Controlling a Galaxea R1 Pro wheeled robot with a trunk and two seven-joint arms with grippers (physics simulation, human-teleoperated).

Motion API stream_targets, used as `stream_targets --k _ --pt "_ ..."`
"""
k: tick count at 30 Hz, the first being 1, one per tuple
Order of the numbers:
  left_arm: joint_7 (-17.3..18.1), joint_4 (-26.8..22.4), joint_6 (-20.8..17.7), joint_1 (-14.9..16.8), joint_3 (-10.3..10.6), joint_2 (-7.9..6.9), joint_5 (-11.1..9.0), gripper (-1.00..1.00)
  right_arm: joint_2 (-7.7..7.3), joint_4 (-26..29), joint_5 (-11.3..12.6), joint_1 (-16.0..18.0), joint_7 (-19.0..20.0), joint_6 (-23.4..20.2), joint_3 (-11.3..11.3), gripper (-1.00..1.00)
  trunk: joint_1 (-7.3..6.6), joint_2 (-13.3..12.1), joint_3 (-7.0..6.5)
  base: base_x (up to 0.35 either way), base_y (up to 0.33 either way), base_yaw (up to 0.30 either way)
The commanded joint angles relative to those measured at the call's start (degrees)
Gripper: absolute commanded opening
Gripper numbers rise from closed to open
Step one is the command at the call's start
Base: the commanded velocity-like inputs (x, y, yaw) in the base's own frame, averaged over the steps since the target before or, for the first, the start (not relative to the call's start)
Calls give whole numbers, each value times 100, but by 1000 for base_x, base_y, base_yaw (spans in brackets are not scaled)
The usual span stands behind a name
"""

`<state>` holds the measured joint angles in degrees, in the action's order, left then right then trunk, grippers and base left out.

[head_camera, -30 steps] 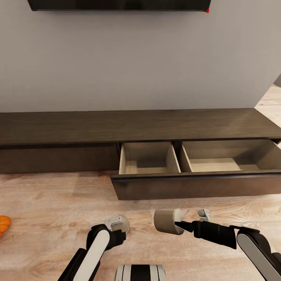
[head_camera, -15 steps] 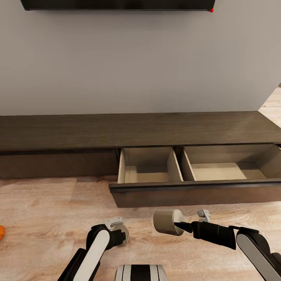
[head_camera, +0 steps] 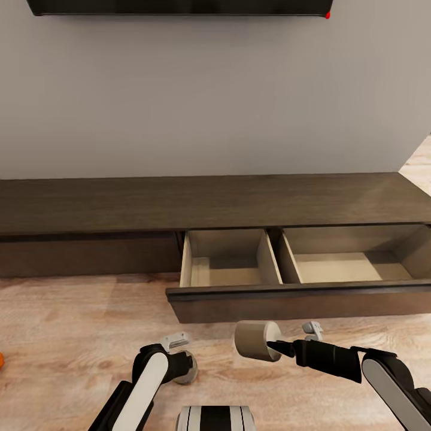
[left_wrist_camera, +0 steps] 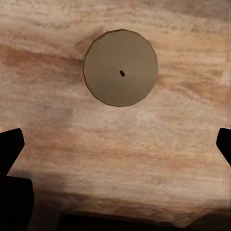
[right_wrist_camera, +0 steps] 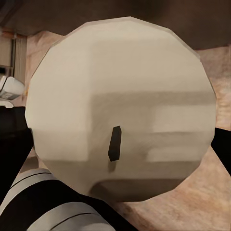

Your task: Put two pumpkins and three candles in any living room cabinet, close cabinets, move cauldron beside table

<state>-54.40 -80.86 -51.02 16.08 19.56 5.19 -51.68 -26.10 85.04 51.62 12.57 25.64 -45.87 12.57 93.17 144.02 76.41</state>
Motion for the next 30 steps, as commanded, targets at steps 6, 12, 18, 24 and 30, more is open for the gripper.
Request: stream_targets --k 6,12,18,24,30 --pt "0 0 2 0 4 0 0 100 0 1 6 0 2 -1 0 -100 0 0 0 164 0 0" --pt "-1 0 2 0 -3 0 0 100 0 1 6 0 1 -1 6 -100 0 0 0 23 0 0" --pt "0 1 4 0 3 0 0 100 3 -4 6 0 -6 -4 1 -100 0 0 0 31 0 0" --pt "-7 0 4 0 2 0 0 100 6 -5 6 0 -7 -9 1 -100 3 1 22 9 0 0" --pt "-3 6 90 0 3 -1 5 100 -1 -1 10 0 10 -45 -4 -100 18 9 155 0 0 0"
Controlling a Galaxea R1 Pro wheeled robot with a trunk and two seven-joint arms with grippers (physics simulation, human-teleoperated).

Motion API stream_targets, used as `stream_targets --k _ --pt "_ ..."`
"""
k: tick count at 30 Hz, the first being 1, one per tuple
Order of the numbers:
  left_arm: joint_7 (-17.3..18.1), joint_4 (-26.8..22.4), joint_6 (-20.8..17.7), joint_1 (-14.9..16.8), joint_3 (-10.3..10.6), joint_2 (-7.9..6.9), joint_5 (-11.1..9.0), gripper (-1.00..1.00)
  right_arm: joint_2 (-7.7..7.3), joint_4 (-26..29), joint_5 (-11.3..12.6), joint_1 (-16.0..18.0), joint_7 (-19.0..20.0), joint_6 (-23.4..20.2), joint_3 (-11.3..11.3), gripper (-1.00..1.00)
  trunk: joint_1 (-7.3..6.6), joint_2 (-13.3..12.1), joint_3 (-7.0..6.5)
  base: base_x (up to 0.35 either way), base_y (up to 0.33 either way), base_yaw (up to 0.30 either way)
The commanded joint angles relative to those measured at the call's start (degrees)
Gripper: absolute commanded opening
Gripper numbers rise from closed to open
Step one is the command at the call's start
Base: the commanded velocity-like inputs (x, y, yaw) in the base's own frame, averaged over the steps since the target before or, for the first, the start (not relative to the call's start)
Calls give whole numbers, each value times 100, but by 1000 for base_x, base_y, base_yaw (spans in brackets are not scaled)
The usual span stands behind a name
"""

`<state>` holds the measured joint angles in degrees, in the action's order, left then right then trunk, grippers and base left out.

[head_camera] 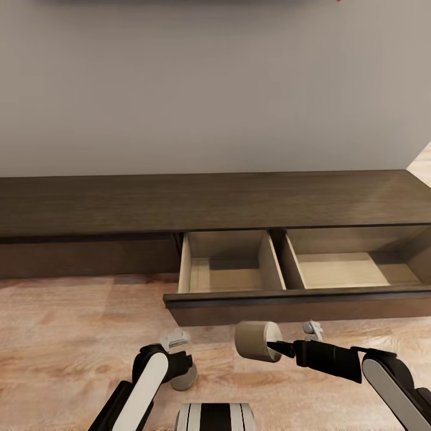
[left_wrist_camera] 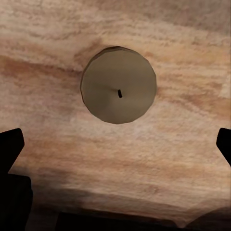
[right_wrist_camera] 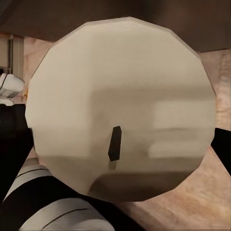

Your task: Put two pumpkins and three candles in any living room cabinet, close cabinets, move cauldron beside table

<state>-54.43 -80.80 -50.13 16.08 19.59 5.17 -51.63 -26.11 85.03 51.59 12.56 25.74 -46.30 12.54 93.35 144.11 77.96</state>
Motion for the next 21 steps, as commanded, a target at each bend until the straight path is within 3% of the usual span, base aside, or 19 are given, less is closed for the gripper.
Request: stream_targets --k 1,6,11,13,21 --pt "1 1 21 0 0 0 19 100 -3 2 16 1 7 -20 -9 -100 2 2 23 0 0 0" --pt "2 10 118 0 -6 1 283 100 -59 6 67 1 233 -415 -168 -100 15 8 134 0 0 0" --pt "4 11 217 0 -5 1 368 100 -80 -6 26 1 1299 -622 -560 -100 28 15 244 0 0 0" --pt "4 11 226 0 -7 1 376 100 -84 -25 11 1 1532 -622 -622 -100 33 18 289 0 0 0" --pt "3 17 237 0 0 18 377 100 -63 -49 -4 1 1668 -503 -672 -100 54 28 466 0 0 0"
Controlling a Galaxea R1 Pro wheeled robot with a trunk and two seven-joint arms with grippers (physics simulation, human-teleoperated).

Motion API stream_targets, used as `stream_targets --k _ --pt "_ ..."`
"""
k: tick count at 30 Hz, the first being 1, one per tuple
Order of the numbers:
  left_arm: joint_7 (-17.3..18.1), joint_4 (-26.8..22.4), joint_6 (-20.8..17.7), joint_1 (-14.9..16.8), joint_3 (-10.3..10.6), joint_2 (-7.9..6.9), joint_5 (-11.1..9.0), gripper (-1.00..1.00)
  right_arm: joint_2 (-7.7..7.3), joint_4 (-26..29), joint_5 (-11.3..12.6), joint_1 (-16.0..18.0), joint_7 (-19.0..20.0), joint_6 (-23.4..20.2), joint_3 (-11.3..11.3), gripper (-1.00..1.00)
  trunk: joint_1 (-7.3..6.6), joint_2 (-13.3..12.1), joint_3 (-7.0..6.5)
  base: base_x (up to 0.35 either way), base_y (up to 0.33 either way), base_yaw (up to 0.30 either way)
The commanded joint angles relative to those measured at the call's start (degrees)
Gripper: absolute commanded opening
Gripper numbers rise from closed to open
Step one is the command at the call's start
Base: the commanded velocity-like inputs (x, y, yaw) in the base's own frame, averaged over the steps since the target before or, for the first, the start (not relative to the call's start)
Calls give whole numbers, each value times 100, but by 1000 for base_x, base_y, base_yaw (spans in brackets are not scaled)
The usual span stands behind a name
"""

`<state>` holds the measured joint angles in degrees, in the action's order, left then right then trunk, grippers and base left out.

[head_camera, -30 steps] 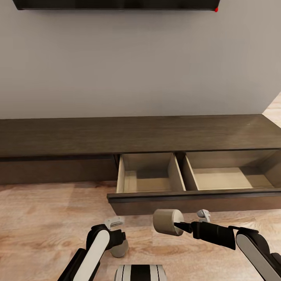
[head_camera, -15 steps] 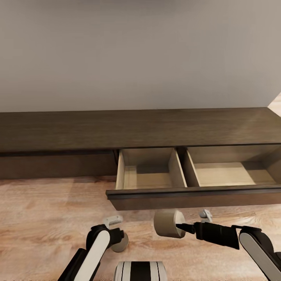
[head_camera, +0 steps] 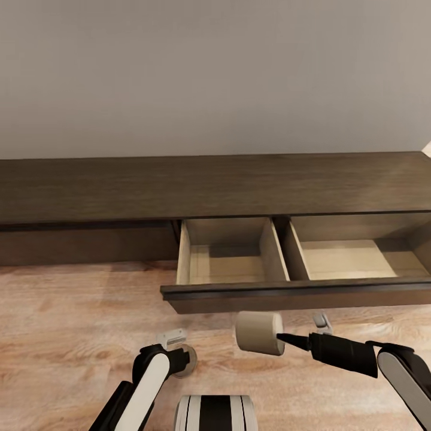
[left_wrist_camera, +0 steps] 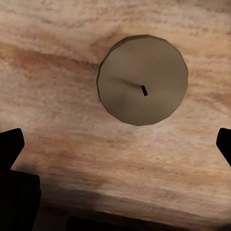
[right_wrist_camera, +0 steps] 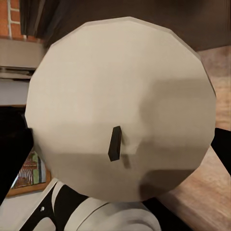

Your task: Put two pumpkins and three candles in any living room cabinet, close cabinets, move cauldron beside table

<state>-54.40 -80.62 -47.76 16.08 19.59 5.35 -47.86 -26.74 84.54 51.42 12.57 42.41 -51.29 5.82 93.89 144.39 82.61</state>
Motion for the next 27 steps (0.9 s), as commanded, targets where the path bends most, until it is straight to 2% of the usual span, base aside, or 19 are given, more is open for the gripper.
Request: stream_targets --k 1,8,13,18,20,24,27 --pt "0 -1 2 0 0 0 0 100 1 1 15 0 5 8 -1 -100 2 2 23 0 0 0" --pt "6 -25 -4 0 26 63 -4 100 56 1 25 0 34 22 13 -100 20 11 178 0 0 0" --pt "1 -32 3 0 364 115 10 100 63 1 26 0 37 19 44 -100 20 11 178 0 0 0" --pt "0 -27 4 0 523 125 20 100 62 1 26 0 38 6 22 -100 25 14 222 0 0 0" --pt "0 -20 19 0 592 110 56 100 58 1 26 0 38 0 16 -100 31 16 267 0 0 0" --pt "1 -8 320 0 642 86 127 100 56 1 32 0 39 -8 8 -100 41 22 355 0 0 0" --pt "3 -5 404 0 640 80 262 100 59 1 31 0 39 -10 13 -100 49 26 422 0 0 0"
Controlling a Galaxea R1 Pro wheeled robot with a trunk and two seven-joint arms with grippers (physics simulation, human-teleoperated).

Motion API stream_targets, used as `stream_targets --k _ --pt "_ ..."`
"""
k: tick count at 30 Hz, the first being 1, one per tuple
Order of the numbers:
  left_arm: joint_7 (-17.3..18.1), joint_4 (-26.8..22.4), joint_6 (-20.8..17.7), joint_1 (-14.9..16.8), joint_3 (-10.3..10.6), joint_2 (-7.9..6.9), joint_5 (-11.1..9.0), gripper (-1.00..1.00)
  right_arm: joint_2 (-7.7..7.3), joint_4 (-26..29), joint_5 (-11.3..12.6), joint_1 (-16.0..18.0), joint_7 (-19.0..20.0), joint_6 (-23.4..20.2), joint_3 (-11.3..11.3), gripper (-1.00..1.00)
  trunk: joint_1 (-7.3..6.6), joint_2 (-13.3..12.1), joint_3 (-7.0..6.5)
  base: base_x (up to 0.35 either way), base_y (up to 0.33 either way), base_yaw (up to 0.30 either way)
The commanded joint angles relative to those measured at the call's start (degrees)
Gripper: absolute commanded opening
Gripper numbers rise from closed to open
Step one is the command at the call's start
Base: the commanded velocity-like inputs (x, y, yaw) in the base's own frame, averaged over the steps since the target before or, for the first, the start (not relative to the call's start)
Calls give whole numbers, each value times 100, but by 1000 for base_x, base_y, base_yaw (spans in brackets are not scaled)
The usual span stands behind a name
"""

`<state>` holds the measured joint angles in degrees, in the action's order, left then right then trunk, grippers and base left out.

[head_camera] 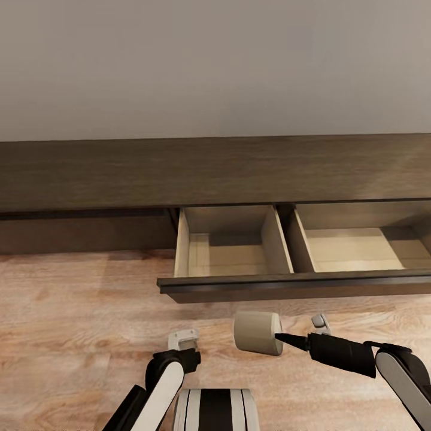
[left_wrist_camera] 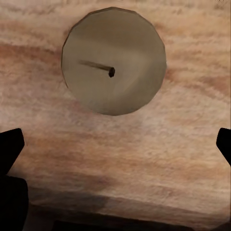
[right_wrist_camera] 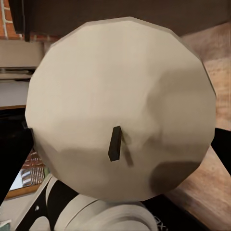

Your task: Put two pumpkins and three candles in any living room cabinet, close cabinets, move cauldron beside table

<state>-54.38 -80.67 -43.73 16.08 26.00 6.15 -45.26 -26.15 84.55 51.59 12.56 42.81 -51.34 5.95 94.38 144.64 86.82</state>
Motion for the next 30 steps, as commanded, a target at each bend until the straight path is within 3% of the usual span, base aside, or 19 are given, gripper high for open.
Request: stream_targets --k 1,10,13,16,18,30 --pt "0 3 18 0 -3 -1 38 100 2 1 12 0 0 -2 4 -100 2 2 23 0 0 0" --pt "4 8 65 0 0 -8 106 100 4 1 18 0 19 10 2 -100 23 12 200 0 0 0" --pt "4 8 72 0 6 -15 105 100 -27 1 34 0 233 13 -7 -100 23 12 200 0 0 0" --pt "-1 8 75 0 11 -17 105 100 -58 -5 11 0 919 39 -14 -100 23 12 200 0 0 0" --pt "-2 8 75 0 13 -17 105 100 -63 -7 5 0 1134 68 -15 -100 23 12 200 0 0 0" --pt "-3 8 80 0 28 -17 106 100 -66 13 -62 0 1378 69 -15 -100 23 12 200 87 0 0"
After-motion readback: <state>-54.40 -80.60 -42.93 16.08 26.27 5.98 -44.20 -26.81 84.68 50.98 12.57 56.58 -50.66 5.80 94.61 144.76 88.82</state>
